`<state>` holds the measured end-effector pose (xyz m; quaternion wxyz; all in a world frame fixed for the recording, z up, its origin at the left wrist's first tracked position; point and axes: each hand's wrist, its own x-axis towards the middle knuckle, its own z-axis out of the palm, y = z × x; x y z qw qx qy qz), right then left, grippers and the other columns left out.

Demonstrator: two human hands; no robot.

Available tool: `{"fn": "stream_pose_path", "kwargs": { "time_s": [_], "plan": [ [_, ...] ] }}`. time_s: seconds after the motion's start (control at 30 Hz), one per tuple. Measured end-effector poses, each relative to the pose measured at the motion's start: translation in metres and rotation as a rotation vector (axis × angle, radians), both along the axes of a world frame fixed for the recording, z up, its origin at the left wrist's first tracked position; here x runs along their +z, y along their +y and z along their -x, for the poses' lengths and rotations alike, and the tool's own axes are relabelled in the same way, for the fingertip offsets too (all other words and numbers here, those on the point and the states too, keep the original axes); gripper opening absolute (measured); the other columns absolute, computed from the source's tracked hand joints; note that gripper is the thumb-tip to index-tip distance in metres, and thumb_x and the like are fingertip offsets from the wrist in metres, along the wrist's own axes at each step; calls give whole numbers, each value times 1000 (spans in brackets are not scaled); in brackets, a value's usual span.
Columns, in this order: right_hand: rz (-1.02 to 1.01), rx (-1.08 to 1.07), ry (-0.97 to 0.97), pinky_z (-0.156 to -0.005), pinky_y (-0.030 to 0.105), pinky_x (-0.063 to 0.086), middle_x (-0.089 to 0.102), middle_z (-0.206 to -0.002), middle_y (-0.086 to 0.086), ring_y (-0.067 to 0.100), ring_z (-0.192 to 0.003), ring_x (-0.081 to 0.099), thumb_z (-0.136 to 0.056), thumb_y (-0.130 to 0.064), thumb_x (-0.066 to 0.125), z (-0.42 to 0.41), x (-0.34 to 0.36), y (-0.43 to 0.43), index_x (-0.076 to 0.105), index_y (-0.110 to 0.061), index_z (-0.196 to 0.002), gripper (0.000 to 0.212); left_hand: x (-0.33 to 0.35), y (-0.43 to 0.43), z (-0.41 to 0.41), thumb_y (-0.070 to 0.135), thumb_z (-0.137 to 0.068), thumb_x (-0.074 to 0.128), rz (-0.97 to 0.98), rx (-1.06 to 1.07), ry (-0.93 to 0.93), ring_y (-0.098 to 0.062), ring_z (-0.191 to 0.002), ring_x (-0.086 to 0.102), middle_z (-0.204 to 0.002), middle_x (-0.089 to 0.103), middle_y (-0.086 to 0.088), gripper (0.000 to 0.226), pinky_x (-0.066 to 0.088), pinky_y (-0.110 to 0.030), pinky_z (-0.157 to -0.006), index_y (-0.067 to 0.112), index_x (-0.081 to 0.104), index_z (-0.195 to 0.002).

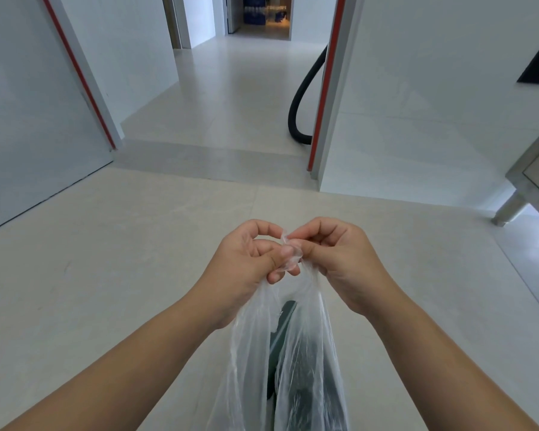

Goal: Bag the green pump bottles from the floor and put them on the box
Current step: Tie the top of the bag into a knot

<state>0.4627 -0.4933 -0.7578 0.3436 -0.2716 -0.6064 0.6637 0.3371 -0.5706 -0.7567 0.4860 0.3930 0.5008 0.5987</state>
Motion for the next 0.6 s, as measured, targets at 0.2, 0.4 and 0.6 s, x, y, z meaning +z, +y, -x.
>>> {"fn": "stream_pose_path", "kwargs": {
  "time_s": [0.2, 0.4, 0.6],
  "plan": [
    [-45, 87, -31, -62, 22, 46, 66, -61, 3, 17, -62, 59, -72, -8, 68, -2, -2, 1, 69, -7, -72, 1, 3, -2, -1, 5, -77, 61, -15, -12, -17, -9, -38, 40, -55, 63, -10, 15, 39, -15, -47, 7, 48, -83],
    [-128, 163, -23, -63, 22, 42, 65, -76, 12, 17, -71, 58, -79, -19, 63, -6, -4, 1, 70, -3, -82, 18, 0, -3, 0, -2, -81, 58, -11, 17, -46, -10, -39, 45, -48, 60, -5, 19, 38, -15, -46, 8, 42, -75],
    [-78, 124, 41, -67, 21, 49, 69, -68, -2, 15, -67, 62, -68, -10, 68, -4, -8, -2, 66, -11, -73, 5, 0, -3, 2, 8, -74, 63, 1, 31, -56, -9, -37, 40, -52, 63, -9, 20, 37, -14, -45, 9, 43, -73]
  ]
}}
